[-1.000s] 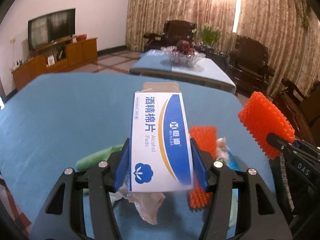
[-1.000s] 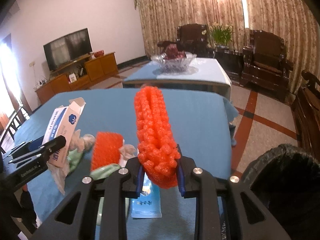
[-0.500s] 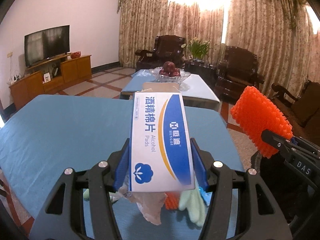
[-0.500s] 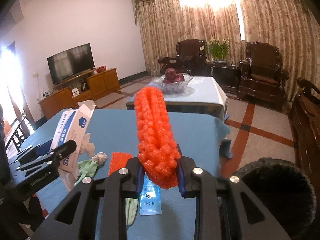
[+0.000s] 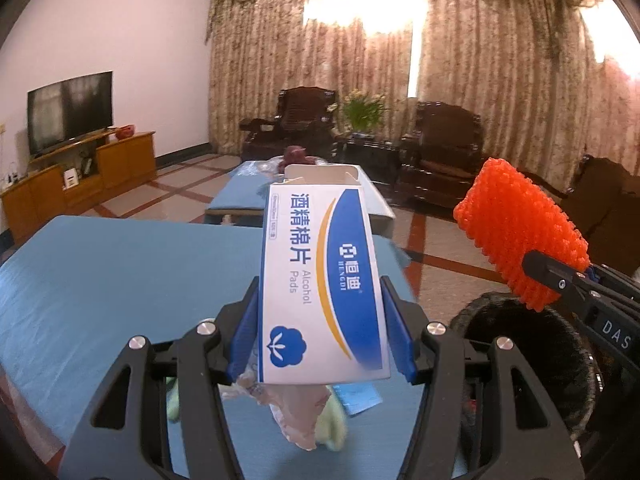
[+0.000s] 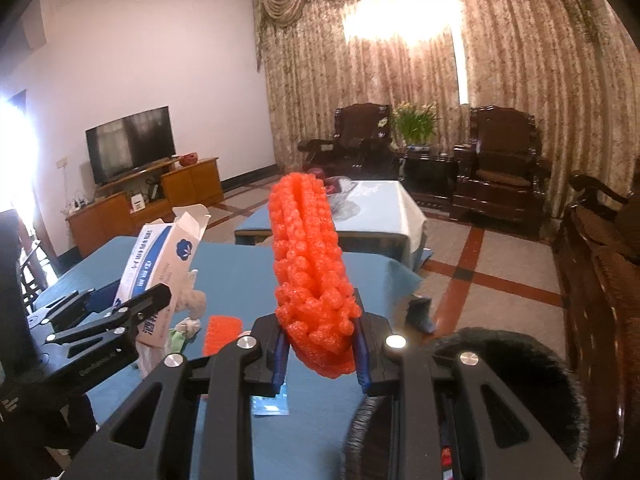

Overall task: Collect trash
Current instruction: 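Carry the alcohol pads box and orange scrubber over the bin and release both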

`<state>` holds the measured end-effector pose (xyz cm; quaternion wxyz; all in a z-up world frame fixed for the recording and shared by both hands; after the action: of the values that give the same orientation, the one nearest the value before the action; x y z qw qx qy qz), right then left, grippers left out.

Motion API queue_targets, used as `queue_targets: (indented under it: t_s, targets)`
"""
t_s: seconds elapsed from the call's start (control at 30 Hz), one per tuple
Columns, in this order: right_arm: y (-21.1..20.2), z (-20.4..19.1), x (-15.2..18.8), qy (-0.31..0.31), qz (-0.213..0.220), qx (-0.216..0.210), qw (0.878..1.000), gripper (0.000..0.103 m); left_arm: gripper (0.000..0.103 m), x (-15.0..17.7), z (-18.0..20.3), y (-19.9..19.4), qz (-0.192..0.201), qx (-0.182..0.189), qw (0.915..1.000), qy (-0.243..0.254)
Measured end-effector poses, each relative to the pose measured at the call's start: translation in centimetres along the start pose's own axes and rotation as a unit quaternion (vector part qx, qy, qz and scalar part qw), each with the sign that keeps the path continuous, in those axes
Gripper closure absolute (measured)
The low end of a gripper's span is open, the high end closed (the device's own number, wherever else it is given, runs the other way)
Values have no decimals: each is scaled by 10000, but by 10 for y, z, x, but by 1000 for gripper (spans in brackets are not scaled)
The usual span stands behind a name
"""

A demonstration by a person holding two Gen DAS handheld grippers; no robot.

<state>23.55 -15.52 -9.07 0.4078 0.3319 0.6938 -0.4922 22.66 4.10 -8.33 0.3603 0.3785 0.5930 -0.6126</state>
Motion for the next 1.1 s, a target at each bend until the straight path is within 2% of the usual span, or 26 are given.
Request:
queue_targets:
  t_s: [0.27,0.6,0.83,1.07,1.1]
  targets:
    - [-30,60,0,270,66,494,9984,76,48,-4,72,7,13,567,9981,249]
    - [-61,134,17,474,-7,1231,9913,76,48,12,166,29,-116,1336,9892,596]
    - [-63,179,38,674,-188,1583,9849,76,48,35,220,52,-344,1696,9816,802]
    - [-57,214,62,851,-399,1766,9798,76,48,55,249,78,-621,1880,9762,885]
    - [-54,218,66,869,-454,1802,9787,69,47,59,255,82,-714,1970,9738,885]
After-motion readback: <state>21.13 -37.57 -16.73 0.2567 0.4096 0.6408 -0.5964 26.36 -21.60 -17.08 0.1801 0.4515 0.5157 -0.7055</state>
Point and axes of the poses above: each gripper's, at about its wrist camera, not at the fingertips, and y roughly the way its jaws point, z to its right, x to its underside, the point moved 9 cm from there along y, roughly the way its jaws point, and after that the axes turned 4 degrees about y, right-handed, at the moved point
